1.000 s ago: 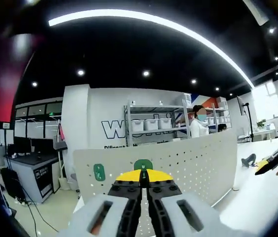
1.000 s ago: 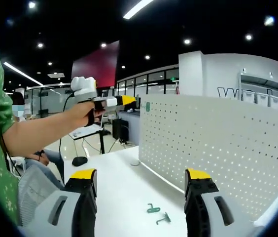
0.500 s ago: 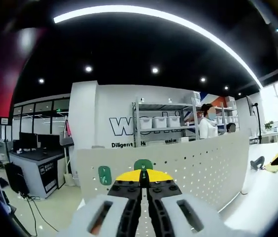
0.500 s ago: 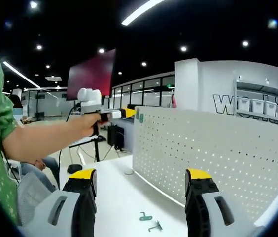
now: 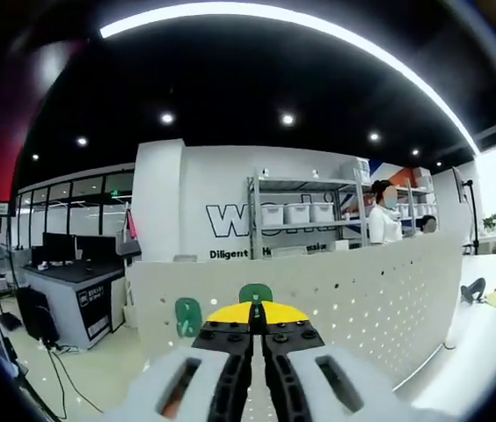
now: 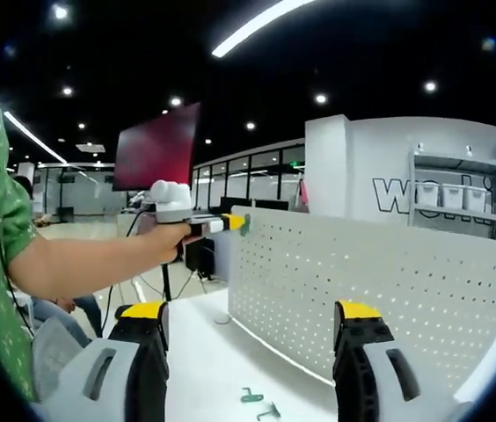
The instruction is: Insert the hook assembly into the mounting plate slot until the hook locks in place.
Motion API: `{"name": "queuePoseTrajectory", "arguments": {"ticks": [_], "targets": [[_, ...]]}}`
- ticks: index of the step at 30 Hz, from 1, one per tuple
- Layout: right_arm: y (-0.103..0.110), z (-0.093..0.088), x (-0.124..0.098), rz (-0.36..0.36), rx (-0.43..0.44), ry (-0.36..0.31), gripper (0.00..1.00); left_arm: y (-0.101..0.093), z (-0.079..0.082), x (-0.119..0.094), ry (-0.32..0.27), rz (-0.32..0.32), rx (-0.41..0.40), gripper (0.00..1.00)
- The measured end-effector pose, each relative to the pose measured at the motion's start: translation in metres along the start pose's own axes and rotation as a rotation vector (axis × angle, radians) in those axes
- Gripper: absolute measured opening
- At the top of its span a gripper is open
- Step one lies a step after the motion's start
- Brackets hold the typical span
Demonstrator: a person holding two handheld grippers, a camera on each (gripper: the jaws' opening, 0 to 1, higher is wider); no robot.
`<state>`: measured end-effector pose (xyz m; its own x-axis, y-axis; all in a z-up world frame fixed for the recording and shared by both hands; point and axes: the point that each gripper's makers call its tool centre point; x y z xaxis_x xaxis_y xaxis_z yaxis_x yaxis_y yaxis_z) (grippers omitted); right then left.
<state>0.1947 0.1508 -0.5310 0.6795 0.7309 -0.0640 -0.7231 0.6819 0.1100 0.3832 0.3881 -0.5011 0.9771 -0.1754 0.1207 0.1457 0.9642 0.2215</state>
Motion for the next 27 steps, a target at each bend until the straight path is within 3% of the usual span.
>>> {"name": "queuePoseTrajectory", "arguments": {"ticks": [9, 27], "targets": [[-0.003, 0.01, -0.003, -0.011, -0.022, -0.014, 0.81, 0.003, 0.0, 0.015, 0.006, 0.011, 0.019, 0.02], [-0.004, 0.007, 0.0, -0.009, -0.016, 0.001, 0.8, 0.01, -0.007, 0.024, -0.004, 0.041, 0.014, 0.02]]}}
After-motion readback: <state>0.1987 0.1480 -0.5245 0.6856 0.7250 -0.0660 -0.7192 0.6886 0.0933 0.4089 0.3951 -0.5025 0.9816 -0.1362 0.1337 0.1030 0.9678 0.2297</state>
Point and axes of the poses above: the point that each gripper's makers call its tool centre point, and the gripper's own axes: x roughly forward along the fingers, y roughly to its left, z roughly out of its top, and after that the axes turned 11 degrees about x, right-handed
